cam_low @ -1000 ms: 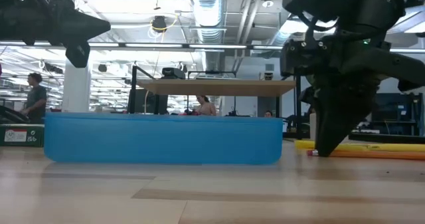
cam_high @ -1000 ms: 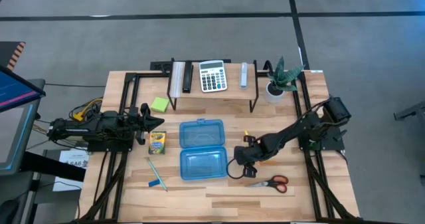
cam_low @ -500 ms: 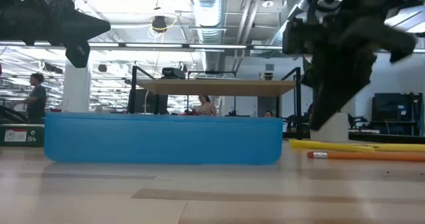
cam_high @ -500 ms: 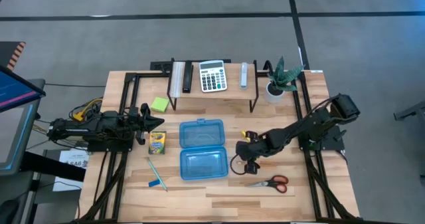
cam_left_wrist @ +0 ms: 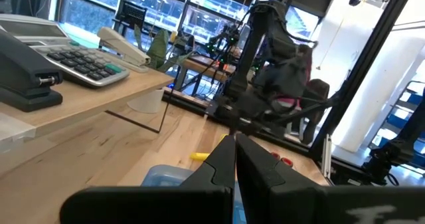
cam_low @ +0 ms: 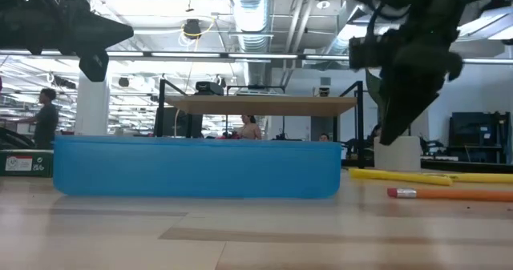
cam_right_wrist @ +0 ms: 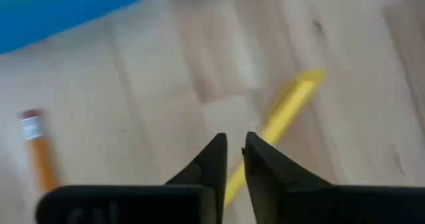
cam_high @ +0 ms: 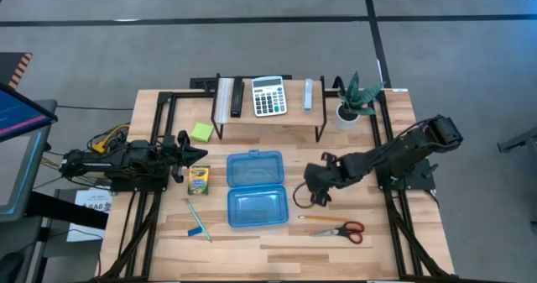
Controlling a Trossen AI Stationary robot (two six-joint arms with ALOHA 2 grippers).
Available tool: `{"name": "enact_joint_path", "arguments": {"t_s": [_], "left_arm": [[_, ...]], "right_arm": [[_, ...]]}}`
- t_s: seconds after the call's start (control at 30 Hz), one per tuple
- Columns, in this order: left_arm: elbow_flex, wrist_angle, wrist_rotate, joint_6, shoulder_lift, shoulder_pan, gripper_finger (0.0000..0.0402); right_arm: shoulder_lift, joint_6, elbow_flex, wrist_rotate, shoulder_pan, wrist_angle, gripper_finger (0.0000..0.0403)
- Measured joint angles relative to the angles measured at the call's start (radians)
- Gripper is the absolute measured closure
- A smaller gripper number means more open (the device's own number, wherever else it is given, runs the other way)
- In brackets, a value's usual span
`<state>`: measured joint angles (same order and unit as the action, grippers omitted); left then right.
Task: Pack school essentials
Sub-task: Put the yellow pen into the blue supply box
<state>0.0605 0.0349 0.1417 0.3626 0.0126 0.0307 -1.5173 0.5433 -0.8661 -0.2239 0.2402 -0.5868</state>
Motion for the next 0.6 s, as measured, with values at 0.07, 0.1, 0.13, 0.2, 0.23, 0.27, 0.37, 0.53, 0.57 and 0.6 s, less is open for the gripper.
{"name": "enact_joint_path", "arguments": {"t_s": [0.07,0.1,0.13,0.2,0.23,0.27,0.37,0.53,0.57,0.6], "left_arm": [[0.0,0.0,0.0,0.0,0.0,0.0,0.0401],[0.0,0.0,0.0,0.0,0.0,0.0,0.0401],[0.0,0.0,0.0,0.0,0.0,0.0,0.0401],[0.0,0.0,0.0,0.0,0.0,0.0,0.0401],[0.0,0.0,0.0,0.0,0.0,0.0,0.0401],[0.0,0.0,0.0,0.0,0.0,0.0,0.0401],[0.0,0.0,0.0,0.0,0.0,0.0,0.0401],[0.0,-0.001,0.0,0.0,0.0,0.0,0.0401],[0.0,-0.002,0.0,0.0,0.0,0.0,0.0401],[0.0,-0.002,0.0,0.0,0.0,0.0,0.0401]], "right_arm": [[-0.004,0.007,0.024,0.013,-0.034,0.019,0.0303],[-0.009,0.006,0.035,0.017,-0.051,0.028,0.0292],[-0.011,0.005,0.044,0.017,-0.068,0.032,0.0282],[-0.009,-0.006,0.06,0.016,-0.107,0.065,0.0259],[-0.009,-0.012,0.068,0.016,-0.126,0.088,0.0248],[-0.009,-0.017,0.078,0.016,-0.144,0.108,0.0238],[-0.009,-0.039,0.095,0.041,-0.194,0.132,0.0212],[-0.03,-0.07,0.116,0.068,-0.234,0.191,0.0189],[-0.029,-0.073,0.116,0.072,-0.236,0.19,0.0188],[-0.039,-0.074,0.116,0.073,-0.235,0.208,0.0187]]}}
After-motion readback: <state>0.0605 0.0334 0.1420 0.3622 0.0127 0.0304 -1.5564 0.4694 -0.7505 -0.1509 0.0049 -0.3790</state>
